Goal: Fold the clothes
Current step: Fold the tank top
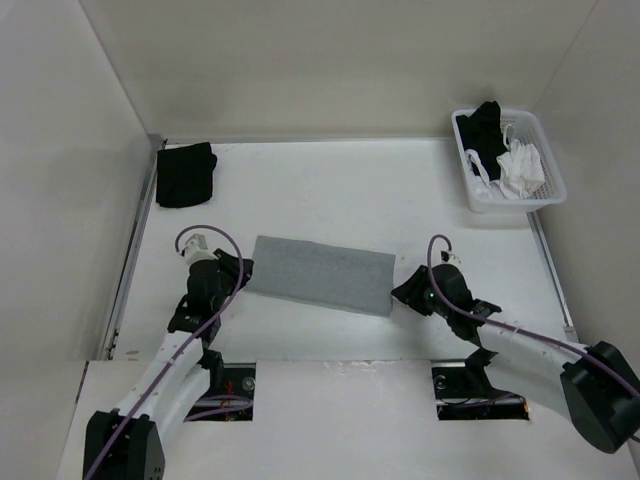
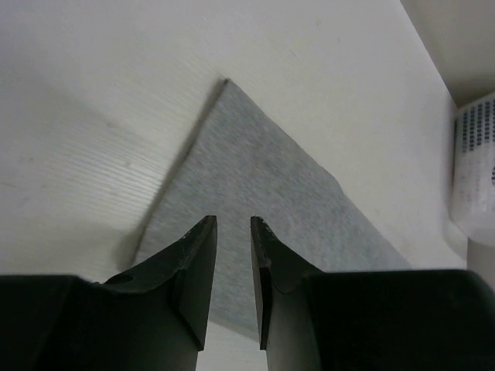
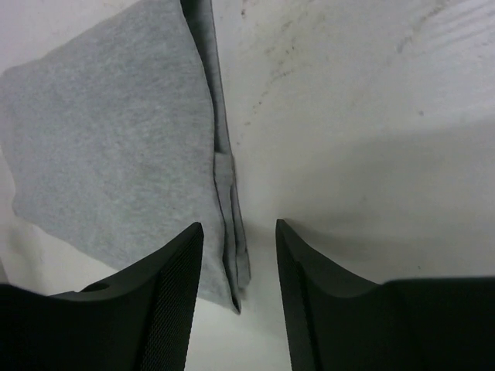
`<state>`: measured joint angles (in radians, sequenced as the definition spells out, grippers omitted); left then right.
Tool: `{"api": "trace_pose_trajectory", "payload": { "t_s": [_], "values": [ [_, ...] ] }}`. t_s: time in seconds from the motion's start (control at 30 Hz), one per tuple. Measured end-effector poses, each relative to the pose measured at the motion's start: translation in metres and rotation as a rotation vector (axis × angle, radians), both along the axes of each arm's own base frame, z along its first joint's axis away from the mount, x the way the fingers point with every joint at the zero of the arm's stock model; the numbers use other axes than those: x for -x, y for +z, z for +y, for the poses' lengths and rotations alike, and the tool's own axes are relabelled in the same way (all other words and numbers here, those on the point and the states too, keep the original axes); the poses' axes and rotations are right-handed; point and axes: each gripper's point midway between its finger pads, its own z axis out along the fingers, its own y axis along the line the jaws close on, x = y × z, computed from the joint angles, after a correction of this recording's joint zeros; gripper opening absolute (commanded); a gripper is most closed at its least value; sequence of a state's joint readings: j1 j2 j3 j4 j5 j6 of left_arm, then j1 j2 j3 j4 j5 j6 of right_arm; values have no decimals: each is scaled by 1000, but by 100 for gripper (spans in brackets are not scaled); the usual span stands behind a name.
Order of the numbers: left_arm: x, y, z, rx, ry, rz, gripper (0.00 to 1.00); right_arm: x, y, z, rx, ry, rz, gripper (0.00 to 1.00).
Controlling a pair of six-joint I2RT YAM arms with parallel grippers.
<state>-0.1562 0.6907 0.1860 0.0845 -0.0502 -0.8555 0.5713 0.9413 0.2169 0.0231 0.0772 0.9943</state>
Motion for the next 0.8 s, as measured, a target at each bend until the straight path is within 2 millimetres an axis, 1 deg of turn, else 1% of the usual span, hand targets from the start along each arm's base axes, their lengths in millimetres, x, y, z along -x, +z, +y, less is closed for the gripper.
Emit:
{"api": "trace_pose_trajectory", "payload": {
  "t_s": [0.13, 0.23, 0.3, 0.37, 0.5, 0.6, 0.63, 0.7, 0.8],
  "values": [
    [-1, 5, -26, -9, -80, -17, 22, -10, -2, 6, -37, 11, 2, 36],
    [-1, 5, -40, -19, -114, -25, 22, -14, -3, 9, -64, 13, 6, 32],
    [-2, 5, -47, -24, -131, -26, 22, -17, -3, 11, -82, 14, 10, 29],
    [-4, 6, -53, -25, -145, -32, 22, -20, -5, 12, -95, 14, 16, 21],
    [-6, 11, -64, -19, -169, -56, 22, -28, -8, 12, -121, 0, 28, 13],
    [-6, 16, -69, -10, -178, -75, 22, -33, -8, 12, -138, -3, 24, 3],
    [-6, 17, -70, -8, -180, -80, 22, -35, -7, 13, -147, -3, 21, 1],
    [-6, 19, -71, -5, -180, -88, 22, -38, -1, 12, -163, -6, 4, 0],
    [-6, 21, -75, 2, -186, -93, 22, -42, 19, 4, -194, -25, -65, 0]
  ]
}}
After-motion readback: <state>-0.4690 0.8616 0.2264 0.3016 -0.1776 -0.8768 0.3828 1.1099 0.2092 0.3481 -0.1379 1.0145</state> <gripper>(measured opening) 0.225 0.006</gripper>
